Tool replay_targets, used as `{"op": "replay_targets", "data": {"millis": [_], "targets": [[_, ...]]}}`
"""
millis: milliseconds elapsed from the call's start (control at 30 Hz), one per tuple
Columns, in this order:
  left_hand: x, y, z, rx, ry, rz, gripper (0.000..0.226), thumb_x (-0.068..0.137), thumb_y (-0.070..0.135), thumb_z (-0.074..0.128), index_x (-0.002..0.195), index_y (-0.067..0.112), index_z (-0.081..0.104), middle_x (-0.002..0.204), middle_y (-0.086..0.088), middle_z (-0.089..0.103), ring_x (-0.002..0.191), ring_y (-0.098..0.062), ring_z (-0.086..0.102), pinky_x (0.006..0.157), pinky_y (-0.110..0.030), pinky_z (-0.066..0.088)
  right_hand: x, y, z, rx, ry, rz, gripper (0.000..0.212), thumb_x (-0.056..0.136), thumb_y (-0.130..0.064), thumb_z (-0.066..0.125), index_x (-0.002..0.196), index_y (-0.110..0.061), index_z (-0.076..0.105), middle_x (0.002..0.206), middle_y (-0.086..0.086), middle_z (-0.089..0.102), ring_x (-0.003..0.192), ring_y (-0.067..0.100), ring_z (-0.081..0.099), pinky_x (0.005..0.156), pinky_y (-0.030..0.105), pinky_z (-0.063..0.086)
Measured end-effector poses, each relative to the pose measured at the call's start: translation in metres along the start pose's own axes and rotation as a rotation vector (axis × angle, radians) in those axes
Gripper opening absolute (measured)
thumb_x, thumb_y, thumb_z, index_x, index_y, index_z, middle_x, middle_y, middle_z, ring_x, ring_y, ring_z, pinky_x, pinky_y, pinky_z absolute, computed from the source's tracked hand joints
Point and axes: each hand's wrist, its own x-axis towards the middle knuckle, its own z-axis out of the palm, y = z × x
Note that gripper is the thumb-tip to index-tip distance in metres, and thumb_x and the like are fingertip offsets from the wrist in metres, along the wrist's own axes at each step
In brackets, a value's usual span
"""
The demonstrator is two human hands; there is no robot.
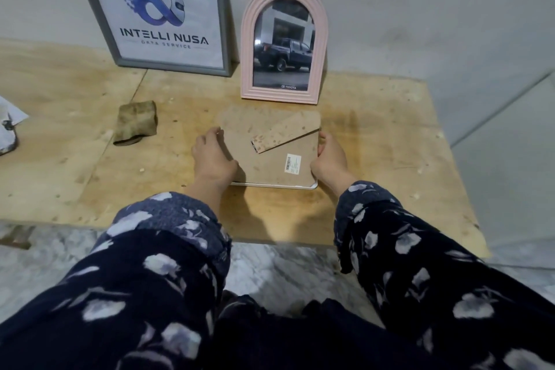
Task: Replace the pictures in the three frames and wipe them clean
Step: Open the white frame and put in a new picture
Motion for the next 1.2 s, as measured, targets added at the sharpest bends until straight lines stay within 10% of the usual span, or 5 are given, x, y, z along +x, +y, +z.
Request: {"op": "replay_targets", "data": {"millis": [600, 800, 933, 1200], "targets": [[0.002, -0.002, -0.007, 0.506, -0.235, 0.064, 0.038, 0.094, 0.028, 0.057, 0.130, 0.019, 0.050, 0.135, -0.008, 0.038, 0.125, -0.030, 0.033, 0.096, -0.046, 0.041, -0.004, 0.006, -0.004, -0.435, -0.143, -0.218, 0.049, 0.085, 0.010, 0.052, 0.130, -0.009, 0.056, 0.132, 0.002, 0.042, 0.122, 0.025, 0.041, 0.105, 0.035, 0.042], [0.011, 0.009, -0.023, 0.755, -0.371, 0.140, 0.051, 0.089, 0.033, 0.061, 0.136, 0.023, 0.045, 0.134, -0.006, 0.036, 0.128, -0.030, 0.027, 0.099, -0.049, 0.037, 0.013, 0.005, -0.010, -0.564, -0.279, -0.244, 0.051, 0.081, 0.008, 0.058, 0.127, -0.013, 0.055, 0.153, 0.004, 0.030, 0.136, 0.025, 0.036, 0.111, 0.032, 0.033], [0.012, 0.011, -0.024, 0.767, -0.400, 0.166, 0.060, 0.085, 0.036, 0.067, 0.139, 0.022, 0.045, 0.145, -0.004, 0.029, 0.133, -0.029, 0.021, 0.100, -0.049, 0.036, 0.014, -0.005, -0.014, -0.699, -0.294, -0.277, 0.058, 0.081, -0.001, 0.062, 0.133, -0.022, 0.046, 0.134, 0.004, 0.052, 0.115, 0.025, 0.053, 0.097, 0.037, 0.045], [0.021, 0.015, -0.024, 0.908, -0.430, 0.221, 0.057, 0.085, 0.043, 0.061, 0.131, 0.016, 0.043, 0.128, -0.004, 0.053, 0.121, -0.026, 0.039, 0.099, -0.042, 0.033, 0.012, -0.017, -0.020, -0.966, -0.348, -0.334, 0.074, 0.086, -0.021, 0.066, 0.149, -0.032, 0.028, 0.157, 0.001, 0.021, 0.148, 0.026, 0.007, 0.116, 0.057, 0.003]]}}
